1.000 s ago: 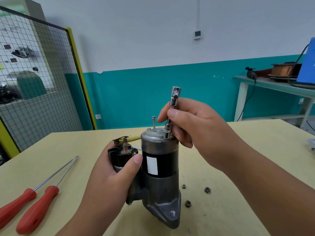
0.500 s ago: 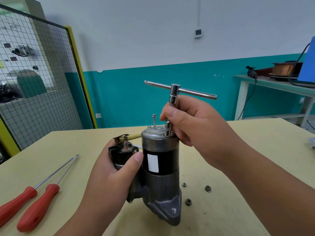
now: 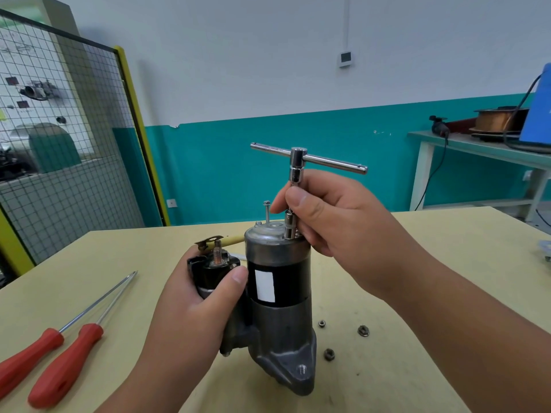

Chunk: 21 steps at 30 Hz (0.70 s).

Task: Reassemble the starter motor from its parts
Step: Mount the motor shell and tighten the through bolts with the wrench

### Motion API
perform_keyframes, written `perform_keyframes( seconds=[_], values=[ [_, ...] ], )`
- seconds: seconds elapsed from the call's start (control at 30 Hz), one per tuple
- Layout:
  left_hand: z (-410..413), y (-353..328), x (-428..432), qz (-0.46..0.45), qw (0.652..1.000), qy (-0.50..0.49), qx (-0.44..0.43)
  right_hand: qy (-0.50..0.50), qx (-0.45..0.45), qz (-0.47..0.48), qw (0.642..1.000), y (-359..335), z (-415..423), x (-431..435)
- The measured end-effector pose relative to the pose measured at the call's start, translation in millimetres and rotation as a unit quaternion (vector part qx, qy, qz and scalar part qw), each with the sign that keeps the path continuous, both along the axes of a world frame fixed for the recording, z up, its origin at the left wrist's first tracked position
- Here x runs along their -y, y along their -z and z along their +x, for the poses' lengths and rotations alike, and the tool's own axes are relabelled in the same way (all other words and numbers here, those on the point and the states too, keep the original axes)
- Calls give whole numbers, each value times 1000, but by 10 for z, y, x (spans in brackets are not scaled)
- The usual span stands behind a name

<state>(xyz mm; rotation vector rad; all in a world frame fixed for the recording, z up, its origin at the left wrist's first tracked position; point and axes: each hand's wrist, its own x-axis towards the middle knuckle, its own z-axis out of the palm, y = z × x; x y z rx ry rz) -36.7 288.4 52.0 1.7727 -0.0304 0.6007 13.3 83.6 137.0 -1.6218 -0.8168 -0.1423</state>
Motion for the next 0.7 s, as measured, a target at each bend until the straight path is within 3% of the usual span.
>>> perform_keyframes(
  seconds=[0.6, 0.7],
  values=[
    [30, -11, 7, -16, 1000, -15, -23, 27, -49, 55, 997, 56, 36, -64],
    [48, -22, 11, -29, 998, -35, -40, -6, -56, 60, 997, 78, 42, -67]
  ],
)
